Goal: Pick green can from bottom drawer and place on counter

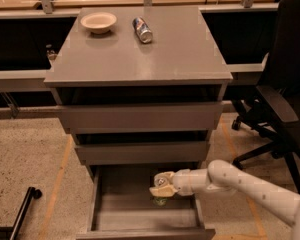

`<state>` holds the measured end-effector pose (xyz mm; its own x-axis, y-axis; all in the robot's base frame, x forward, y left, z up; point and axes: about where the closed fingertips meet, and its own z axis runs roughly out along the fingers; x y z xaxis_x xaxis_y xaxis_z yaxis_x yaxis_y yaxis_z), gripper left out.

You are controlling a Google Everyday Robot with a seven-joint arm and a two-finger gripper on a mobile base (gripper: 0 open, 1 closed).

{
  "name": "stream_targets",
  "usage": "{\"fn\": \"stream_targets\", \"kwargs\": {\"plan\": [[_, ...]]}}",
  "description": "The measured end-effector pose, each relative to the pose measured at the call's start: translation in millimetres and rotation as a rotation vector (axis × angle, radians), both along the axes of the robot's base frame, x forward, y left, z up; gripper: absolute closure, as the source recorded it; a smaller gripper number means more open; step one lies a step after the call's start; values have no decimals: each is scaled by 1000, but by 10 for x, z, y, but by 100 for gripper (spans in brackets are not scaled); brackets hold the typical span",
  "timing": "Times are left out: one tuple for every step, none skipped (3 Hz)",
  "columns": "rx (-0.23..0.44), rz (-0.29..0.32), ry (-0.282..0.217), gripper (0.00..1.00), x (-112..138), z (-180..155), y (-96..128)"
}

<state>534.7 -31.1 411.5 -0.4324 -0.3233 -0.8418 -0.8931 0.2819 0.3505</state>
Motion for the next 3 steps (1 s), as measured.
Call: {"fn": "stream_targets", "kwargs": {"plan": [[-22, 33, -12, 100, 7, 918, -160], [-141, 33, -35, 100, 322, 1790, -332], [-286, 15, -99, 100, 812, 2952, -420]]}}
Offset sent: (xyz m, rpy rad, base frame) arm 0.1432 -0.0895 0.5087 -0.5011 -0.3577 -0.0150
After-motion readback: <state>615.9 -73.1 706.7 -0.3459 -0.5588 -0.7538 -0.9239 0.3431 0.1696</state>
